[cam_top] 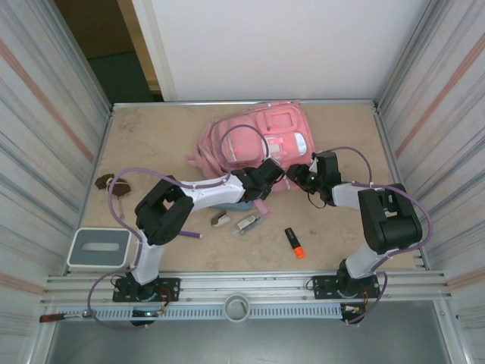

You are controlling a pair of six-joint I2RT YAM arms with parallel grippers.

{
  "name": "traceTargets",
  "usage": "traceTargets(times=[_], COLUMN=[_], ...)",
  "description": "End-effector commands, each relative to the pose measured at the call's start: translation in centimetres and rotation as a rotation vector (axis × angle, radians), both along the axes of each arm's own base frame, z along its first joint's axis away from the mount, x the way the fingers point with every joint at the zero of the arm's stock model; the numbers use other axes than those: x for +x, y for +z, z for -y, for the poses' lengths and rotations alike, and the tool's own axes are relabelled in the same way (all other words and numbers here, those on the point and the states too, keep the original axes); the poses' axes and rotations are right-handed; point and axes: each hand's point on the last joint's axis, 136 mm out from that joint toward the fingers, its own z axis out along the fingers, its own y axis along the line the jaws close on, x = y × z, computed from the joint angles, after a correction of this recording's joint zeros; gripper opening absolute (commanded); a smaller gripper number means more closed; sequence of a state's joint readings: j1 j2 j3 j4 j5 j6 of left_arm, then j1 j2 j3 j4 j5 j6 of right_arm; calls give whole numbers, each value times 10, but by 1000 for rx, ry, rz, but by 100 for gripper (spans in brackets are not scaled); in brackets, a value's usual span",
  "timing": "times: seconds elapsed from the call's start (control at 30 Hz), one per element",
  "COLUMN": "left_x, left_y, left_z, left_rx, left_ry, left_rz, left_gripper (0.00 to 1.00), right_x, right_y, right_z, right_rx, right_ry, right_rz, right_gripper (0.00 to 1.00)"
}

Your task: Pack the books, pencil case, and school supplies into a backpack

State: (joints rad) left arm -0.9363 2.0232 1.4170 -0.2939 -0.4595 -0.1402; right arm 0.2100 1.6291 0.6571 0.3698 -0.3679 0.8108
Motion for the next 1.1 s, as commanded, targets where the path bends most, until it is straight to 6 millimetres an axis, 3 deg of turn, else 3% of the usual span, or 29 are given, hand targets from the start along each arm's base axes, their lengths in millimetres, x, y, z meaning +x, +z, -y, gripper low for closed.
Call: traceTargets(times=[0.0, 0.33, 0.8, 1.07], left_x=[-18, -7, 4, 12], left_y=[-9, -13, 18, 16], left_z=[-11, -4, 24, 22], left_rx=[29, 43, -111, -117], left_ry=[-1, -7, -46, -1], left_rz=[-73, -52, -31, -10], left_gripper=[27, 24, 18, 20], right_x=[-11, -9, -12, -13], right_y=[-13, -16, -23, -25], right_z=[-5, -8, -7, -7], right_rx=[0, -1, -3, 0], right_ry=[24, 33, 31, 32], right_rz=[-59, -63, -76, -77], right_gripper=[42, 42, 42, 42])
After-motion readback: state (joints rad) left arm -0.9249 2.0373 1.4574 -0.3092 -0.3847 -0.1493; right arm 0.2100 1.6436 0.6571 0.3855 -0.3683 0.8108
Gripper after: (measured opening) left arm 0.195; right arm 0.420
